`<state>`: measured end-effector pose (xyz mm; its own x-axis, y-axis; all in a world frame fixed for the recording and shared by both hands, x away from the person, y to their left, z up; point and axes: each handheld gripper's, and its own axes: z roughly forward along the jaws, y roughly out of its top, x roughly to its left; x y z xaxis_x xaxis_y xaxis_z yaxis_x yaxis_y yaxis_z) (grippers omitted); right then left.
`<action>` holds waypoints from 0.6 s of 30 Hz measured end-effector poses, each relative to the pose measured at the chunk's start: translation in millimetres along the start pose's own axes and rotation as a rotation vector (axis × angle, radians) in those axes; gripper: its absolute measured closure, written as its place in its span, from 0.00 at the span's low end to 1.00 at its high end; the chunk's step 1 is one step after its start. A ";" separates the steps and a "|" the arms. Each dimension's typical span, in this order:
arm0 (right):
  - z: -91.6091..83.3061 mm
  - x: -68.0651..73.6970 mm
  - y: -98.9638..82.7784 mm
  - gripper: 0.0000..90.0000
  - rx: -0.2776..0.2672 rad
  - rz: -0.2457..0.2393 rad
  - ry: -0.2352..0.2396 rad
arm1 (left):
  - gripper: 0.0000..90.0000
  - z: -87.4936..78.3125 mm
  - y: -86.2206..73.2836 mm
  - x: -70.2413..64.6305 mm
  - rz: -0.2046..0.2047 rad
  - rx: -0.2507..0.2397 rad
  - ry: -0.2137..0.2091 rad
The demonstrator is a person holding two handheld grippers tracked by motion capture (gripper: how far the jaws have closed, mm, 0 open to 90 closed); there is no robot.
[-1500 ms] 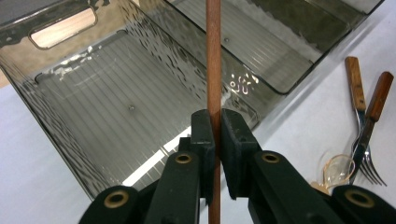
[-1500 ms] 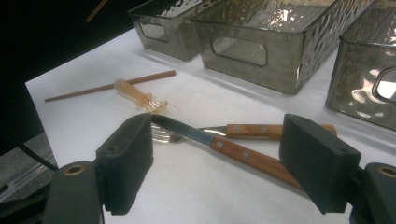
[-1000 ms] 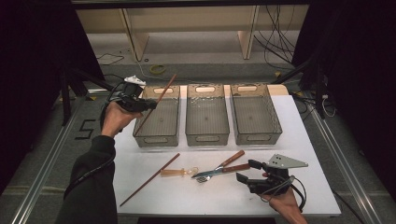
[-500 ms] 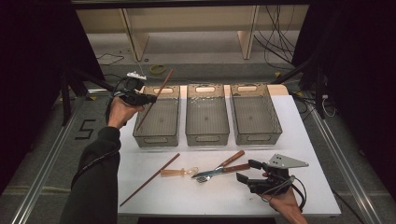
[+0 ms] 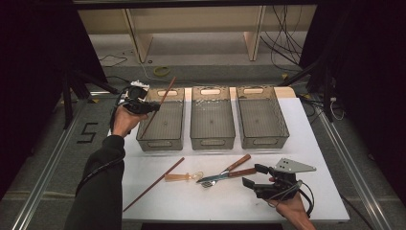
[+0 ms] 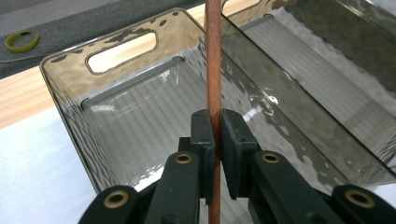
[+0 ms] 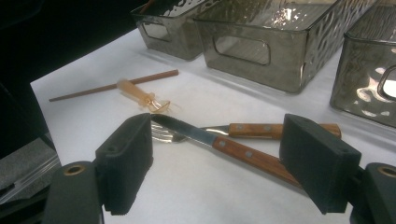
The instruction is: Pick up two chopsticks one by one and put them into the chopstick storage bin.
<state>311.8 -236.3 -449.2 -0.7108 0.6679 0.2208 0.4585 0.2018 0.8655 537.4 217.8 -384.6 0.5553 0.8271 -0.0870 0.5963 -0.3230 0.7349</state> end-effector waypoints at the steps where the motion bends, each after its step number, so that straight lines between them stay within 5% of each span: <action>1: -0.1 0.1 0.1 0.29 -0.001 -0.001 0.000 | 0.93 0.0 0.0 0.0 0.000 0.000 0.000; 18: 0.5 0.1 0.1 0.29 0.002 0.002 -0.001 | 0.91 12.4 -14.4 4.8 -0.006 0.025 0.008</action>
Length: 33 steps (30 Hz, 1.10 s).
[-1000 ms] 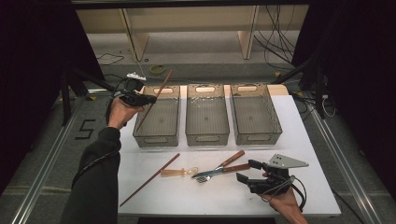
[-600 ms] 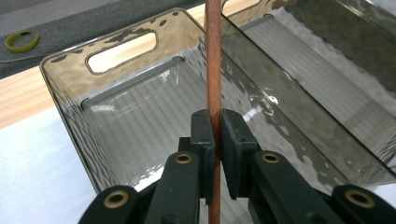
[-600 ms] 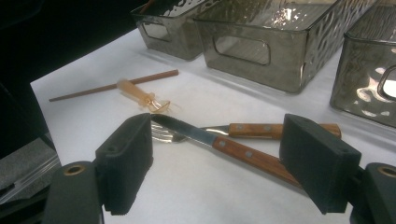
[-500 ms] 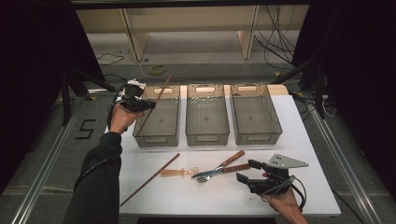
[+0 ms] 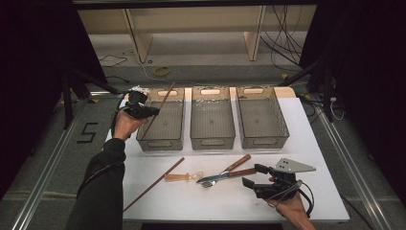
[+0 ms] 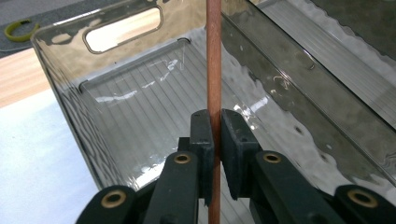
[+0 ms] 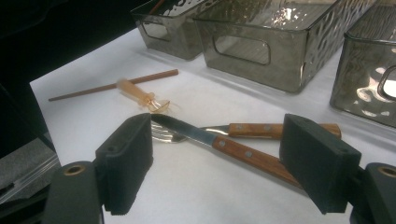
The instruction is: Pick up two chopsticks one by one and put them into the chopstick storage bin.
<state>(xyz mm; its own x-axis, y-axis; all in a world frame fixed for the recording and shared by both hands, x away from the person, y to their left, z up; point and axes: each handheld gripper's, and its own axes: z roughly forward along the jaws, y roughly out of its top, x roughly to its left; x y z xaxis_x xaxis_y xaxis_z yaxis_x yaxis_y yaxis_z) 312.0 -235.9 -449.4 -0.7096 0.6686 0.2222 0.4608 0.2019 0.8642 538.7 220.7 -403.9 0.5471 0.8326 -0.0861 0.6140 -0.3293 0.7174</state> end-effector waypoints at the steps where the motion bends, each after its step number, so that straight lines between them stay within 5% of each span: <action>1: 0.0 0.0 0.0 0.29 0.000 0.000 0.000 | 0.91 0.9 -0.4 -0.2 -0.001 0.001 0.004; 6: -0.9 -0.3 -0.1 0.29 -0.005 -0.003 -0.002 | 0.71 -5.1 0.0 1.0 -0.037 -0.009 -0.008; 15: -1.2 0.3 0.1 0.29 -0.010 -0.005 -0.005 | 0.47 -33.4 0.1 -13.6 -0.027 -0.035 -0.040; 26: -1.2 0.3 -0.1 0.29 -0.007 -0.009 -0.010 | 0.32 -58.1 -22.9 -35.9 -0.027 -0.056 -0.091; 33: -1.1 0.3 0.0 0.29 -0.007 -0.009 -0.010 | 0.27 -61.2 -41.7 -45.0 -0.018 -0.053 -0.089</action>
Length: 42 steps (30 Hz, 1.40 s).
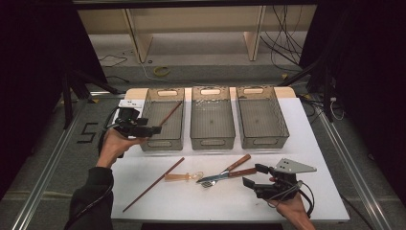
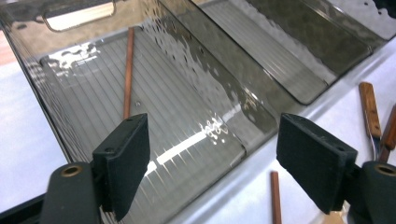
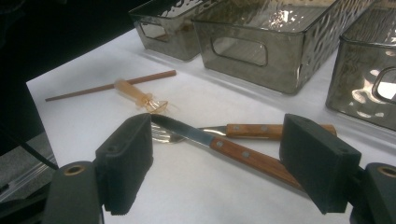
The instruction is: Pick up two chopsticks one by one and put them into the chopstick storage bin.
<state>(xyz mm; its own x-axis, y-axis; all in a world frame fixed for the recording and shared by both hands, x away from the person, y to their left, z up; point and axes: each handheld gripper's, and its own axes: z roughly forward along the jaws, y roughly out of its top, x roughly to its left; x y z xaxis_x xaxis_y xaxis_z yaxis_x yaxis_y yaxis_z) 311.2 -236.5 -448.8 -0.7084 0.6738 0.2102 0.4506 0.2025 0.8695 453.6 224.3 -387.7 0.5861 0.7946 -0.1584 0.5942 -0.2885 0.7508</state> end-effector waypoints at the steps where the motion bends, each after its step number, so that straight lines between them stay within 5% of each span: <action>1: 0.2 -0.1 0.0 0.29 0.001 0.001 -0.001 | 0.27 -0.2 -5.0 -2.6 0.007 0.019 -0.005; 17: -0.9 1.9 0.7 0.29 0.000 -0.008 -0.002 | 0.24 -4.3 -33.1 -18.2 0.036 0.086 0.006; 31: -1.1 3.1 1.2 0.29 0.000 -0.011 0.000 | 0.27 3.9 -66.0 -39.5 0.086 0.286 0.006; 42: -1.4 3.1 1.2 0.29 0.000 -0.012 0.000 | 0.38 10.5 -77.7 -47.5 0.084 0.362 -0.002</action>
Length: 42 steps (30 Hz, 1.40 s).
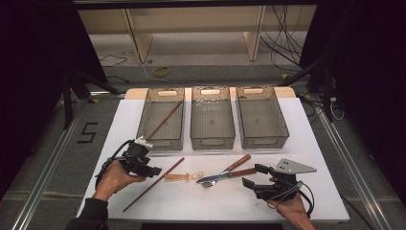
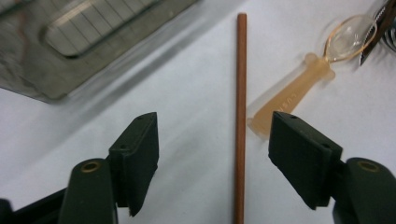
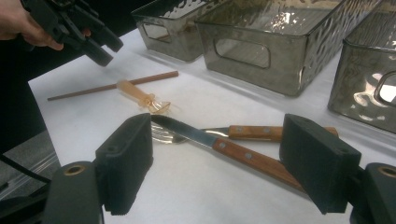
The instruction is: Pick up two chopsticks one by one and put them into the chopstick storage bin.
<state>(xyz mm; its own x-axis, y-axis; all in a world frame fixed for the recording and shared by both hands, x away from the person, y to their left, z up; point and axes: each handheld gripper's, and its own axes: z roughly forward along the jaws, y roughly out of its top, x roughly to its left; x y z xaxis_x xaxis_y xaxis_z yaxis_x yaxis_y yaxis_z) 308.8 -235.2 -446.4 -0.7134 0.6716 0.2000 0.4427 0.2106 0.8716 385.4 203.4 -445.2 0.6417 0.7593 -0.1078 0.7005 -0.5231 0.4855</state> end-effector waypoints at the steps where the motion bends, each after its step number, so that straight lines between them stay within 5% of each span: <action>1: -0.1 0.1 -0.1 0.29 0.000 -0.002 0.000 | 0.40 1.3 -0.7 -0.6 0.002 0.009 0.001; 22: -0.5 -0.4 -0.1 0.30 -0.001 0.000 0.002 | 0.67 20.1 -8.4 -8.4 0.041 0.120 -0.035; 42: -0.3 -0.2 0.0 0.30 0.003 -0.001 -0.001 | 0.88 26.5 -10.3 -14.8 0.110 0.137 0.016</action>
<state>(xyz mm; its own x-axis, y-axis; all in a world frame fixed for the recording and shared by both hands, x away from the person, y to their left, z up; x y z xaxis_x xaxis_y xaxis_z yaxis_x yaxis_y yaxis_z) 308.7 -235.5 -446.4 -0.7134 0.6720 0.1986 0.4436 0.2136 0.8704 376.9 187.2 -471.6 0.7128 0.6998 -0.0460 0.6627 -0.6506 0.3709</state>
